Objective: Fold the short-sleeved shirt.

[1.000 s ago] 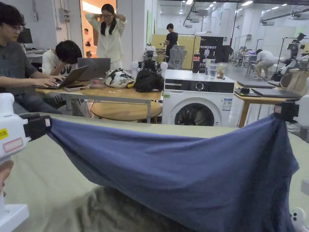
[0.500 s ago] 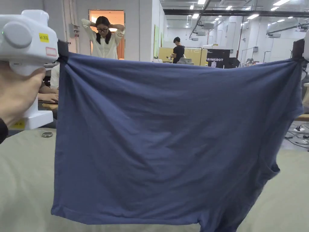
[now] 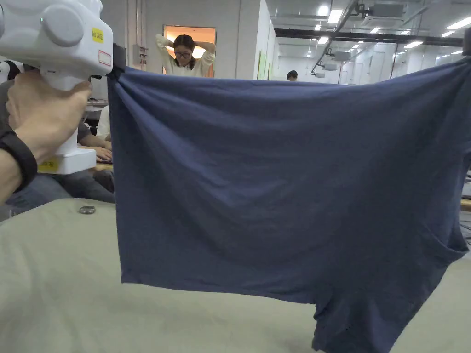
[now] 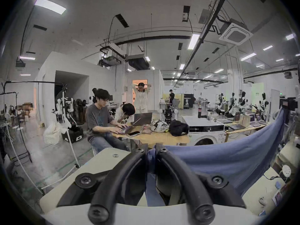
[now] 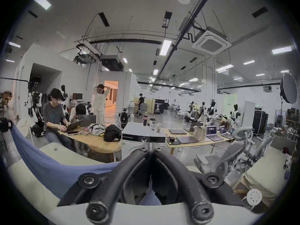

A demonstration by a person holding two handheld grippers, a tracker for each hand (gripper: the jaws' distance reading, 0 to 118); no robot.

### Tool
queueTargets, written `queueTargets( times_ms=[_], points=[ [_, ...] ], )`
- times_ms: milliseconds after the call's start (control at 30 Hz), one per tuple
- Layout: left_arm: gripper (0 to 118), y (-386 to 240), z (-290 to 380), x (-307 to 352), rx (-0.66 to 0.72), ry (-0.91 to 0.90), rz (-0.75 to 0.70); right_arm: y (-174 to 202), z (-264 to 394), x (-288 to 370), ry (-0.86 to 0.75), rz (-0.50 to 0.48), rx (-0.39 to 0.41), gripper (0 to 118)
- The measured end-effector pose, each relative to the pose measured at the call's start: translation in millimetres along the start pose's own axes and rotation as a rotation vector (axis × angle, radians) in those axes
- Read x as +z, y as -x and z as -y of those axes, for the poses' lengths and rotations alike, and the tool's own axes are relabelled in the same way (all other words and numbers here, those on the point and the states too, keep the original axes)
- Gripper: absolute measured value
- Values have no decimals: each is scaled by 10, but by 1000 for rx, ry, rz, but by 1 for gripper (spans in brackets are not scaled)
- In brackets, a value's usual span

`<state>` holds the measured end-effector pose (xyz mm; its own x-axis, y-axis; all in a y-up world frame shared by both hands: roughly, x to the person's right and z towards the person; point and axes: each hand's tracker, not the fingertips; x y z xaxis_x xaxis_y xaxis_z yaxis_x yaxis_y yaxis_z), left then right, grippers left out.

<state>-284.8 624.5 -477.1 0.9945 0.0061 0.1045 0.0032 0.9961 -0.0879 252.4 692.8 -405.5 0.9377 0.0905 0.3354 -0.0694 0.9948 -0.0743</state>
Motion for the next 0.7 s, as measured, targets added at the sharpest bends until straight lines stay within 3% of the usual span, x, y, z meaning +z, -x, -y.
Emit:
queueTargets(
  times_ms=[200,300,367,700],
  points=[
    [3,-14,524,-69,12,71,22,5,473,-170,74,-37,-17,0],
    [3,9,869,-99,43,132,50,-37,876,-118,129,-75,-65,0],
    [3,35,1112,-40,62,165,76,-71,1171,35,156,-99,-111,0],
    [3,184,2268,1189,44,247,231,-478,2519,1373,256,-177,-54,0]
  ],
)
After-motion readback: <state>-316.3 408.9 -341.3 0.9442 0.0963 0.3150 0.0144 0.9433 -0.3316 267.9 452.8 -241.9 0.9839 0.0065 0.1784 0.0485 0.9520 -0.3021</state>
